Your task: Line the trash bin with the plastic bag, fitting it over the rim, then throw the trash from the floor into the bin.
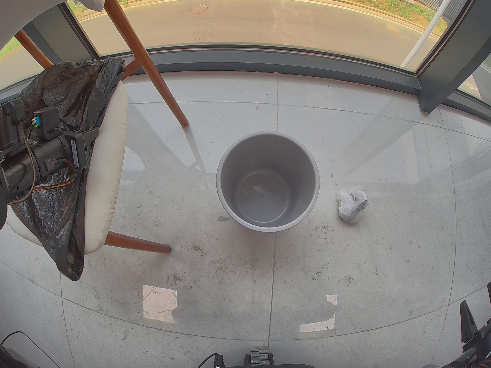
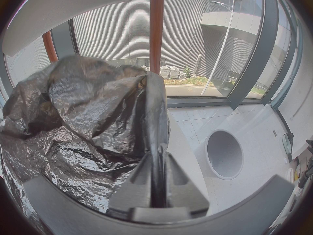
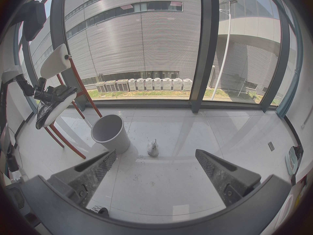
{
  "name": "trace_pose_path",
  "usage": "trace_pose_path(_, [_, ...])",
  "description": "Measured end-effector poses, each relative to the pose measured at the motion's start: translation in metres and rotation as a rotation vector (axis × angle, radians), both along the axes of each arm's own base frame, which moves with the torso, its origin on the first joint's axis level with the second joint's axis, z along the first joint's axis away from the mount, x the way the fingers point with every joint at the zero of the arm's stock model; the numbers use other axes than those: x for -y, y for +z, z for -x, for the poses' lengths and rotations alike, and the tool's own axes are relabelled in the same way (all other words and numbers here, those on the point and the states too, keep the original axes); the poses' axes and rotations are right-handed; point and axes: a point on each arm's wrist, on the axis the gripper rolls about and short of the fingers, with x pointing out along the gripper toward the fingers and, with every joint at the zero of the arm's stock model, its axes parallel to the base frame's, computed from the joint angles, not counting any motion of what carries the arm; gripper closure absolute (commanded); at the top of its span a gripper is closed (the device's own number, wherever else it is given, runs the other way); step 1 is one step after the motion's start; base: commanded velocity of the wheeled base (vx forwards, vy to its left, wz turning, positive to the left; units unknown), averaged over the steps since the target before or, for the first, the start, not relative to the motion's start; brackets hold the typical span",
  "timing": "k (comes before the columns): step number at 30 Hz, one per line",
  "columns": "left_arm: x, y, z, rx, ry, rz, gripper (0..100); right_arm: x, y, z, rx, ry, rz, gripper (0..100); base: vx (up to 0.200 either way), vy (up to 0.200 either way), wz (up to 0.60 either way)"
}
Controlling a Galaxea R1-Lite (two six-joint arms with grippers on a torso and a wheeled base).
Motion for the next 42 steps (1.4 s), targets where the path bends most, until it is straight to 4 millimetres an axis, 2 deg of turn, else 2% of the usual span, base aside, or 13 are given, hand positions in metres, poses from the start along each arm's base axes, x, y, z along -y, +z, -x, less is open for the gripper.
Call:
trace_pose_path(12, [-0.010, -0.005, 0.011, -0.039, 0.014, 0.034, 100, 0.000, 0.000, 0.000, 0.000, 0.000, 0.000, 0, 0.000, 0.000, 0.00])
trace_pose_path(26, [-0.022, 0.017, 0.040, -0.047, -0.206, 0.332, 100, 0.000, 0.000, 0.000, 0.000, -0.001, 0.000, 0, 0.000, 0.000, 0.00])
trace_pose_path(33, [-0.020, 0.022, 0.053, -0.062, -0.324, 0.374, 100, 0.000, 0.000, 0.000, 0.000, 0.000, 0.000, 0, 0.000, 0.000, 0.00])
trace_pose_path(42, [-0.015, 0.030, 0.077, -0.164, -0.476, 0.565, 100, 0.000, 0.000, 0.000, 0.000, 0.000, 0.000, 0, 0.000, 0.000, 0.00])
